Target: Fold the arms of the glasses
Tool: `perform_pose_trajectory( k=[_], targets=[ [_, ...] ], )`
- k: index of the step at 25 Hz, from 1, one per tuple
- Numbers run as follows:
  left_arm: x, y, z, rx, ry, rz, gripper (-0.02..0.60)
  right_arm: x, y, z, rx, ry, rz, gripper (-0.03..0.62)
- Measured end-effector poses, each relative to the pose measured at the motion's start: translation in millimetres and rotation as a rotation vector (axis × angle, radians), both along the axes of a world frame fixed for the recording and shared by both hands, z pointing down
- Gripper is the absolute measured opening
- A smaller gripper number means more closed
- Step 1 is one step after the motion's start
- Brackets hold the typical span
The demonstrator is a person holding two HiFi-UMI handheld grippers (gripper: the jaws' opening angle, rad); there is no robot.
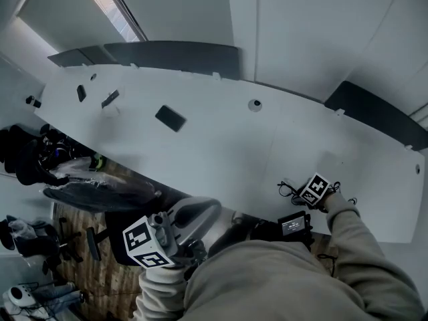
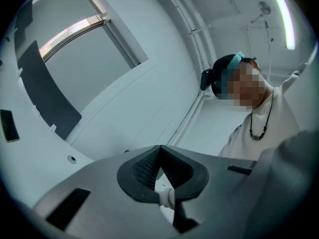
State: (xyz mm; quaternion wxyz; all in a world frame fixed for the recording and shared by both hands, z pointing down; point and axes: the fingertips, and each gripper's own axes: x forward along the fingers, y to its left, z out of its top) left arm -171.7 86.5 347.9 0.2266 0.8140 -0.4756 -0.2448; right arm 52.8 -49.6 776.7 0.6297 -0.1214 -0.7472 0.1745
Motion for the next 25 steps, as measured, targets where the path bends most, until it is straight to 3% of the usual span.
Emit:
perform_pose_trajectory(
  k=[3,5,7,9,15,20,25],
  targets=[
    [8,-10,1,0.006,-0.018,0.027,0.006,6,-15,-18,0.016,-0.061,0.094,0.158],
    [14,-19,4,0.004,-0.046,0.050,0.005,9,-26,-37,-0.004,-0.139,0.223,0.156],
    [22,-30,12,-0.010,-0.077,0.091,0.005,9,-37,-64,-0.052,-0.264,0.390,0.136],
    [32,-42,21,-0.030,-0.107,0.131,0.005,9,-47,-96,-0.084,-0.412,0.519,0.067],
    [60,-76,44,-0.087,-0.246,0.192,0.006,18,-57,-199,-0.040,-0.764,0.708,0.023],
    [83,-92,51,-0.089,-0.283,0.252,0.006,35,-64,-235,0.037,-0.847,0.851,0.021],
    [101,-102,53,-0.077,-0.311,0.310,0.005,50,-64,-252,0.070,-0.888,0.903,0.021]
  ],
)
